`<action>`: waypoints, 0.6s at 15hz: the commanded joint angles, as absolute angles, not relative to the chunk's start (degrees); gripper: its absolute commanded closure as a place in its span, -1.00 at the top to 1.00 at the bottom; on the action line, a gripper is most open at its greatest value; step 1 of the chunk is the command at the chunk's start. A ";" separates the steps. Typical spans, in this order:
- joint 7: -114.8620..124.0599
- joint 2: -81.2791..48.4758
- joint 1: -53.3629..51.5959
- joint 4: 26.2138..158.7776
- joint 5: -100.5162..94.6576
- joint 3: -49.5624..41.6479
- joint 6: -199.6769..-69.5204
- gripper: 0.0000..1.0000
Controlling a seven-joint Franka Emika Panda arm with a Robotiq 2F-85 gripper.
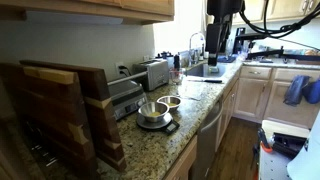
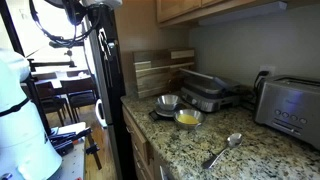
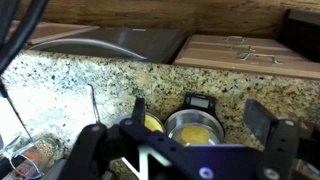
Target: Pick up the spoon and scoop some of the objects from the bowl on the right and put them in the bowl to the left
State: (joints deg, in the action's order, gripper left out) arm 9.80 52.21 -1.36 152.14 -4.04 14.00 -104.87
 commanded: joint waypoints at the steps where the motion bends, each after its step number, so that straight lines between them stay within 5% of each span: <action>1: 10.60 51.92 -2.54 152.00 -4.84 13.11 -104.70 1.00; 9: 10.04 51.42 -1.80 151.76 -4.72 11.51 -104.87 1.00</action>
